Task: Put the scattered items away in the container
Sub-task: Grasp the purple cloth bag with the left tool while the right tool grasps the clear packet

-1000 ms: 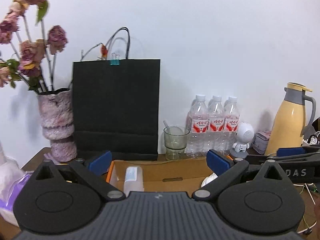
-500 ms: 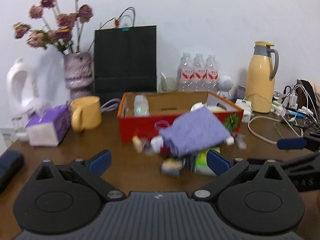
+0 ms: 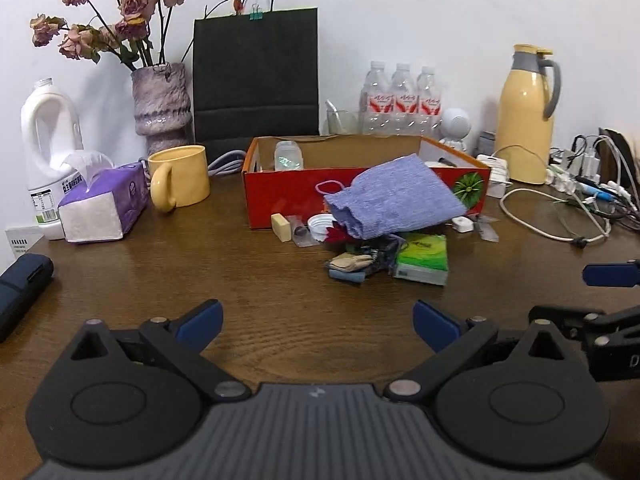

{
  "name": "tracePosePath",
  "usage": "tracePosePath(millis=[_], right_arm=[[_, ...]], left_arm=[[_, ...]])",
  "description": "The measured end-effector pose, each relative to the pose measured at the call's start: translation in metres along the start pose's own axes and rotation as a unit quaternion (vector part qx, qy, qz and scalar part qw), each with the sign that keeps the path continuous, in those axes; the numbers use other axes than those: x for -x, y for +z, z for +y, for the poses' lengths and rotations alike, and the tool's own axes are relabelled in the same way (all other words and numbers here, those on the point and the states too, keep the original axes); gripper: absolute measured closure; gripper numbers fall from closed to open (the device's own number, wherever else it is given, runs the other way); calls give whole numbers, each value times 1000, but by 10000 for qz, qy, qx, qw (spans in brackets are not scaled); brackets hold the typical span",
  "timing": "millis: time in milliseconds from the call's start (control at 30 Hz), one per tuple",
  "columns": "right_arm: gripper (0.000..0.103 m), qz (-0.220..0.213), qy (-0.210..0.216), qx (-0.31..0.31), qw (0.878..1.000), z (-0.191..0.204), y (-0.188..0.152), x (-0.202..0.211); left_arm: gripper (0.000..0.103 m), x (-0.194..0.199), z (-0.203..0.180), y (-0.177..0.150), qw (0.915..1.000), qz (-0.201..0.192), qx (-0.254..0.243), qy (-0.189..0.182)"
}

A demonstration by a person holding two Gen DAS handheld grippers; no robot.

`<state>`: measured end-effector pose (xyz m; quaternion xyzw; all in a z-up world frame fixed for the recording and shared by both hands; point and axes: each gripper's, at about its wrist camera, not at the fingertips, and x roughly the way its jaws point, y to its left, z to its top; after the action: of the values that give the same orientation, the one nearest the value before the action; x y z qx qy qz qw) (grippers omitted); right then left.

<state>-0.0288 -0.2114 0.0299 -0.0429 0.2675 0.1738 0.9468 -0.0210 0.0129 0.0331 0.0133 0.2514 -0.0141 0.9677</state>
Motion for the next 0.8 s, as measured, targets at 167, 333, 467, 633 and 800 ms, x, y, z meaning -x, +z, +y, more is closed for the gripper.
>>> tracePosePath(millis=[167, 333, 467, 633, 800], right_arm=[[14, 51, -68, 28, 10000, -8, 15, -25], [14, -10, -63, -78, 9999, -20, 40, -53], [14, -5, -195, -209, 9996, -31, 55, -73], [14, 178, -496, -250, 9983, -40, 59, -98], [35, 513, -496, -623, 9955, -60, 62, -128]], left_arm=[[0, -28, 1, 13, 9999, 14, -69, -119], [0, -65, 8, 42, 9963, 129, 338, -782], [1, -97, 17, 68, 9920, 321, 766, -949], [55, -130, 23, 81, 9855, 782, 1092, -1038], [76, -127, 18, 81, 9860, 592, 1022, -1173]])
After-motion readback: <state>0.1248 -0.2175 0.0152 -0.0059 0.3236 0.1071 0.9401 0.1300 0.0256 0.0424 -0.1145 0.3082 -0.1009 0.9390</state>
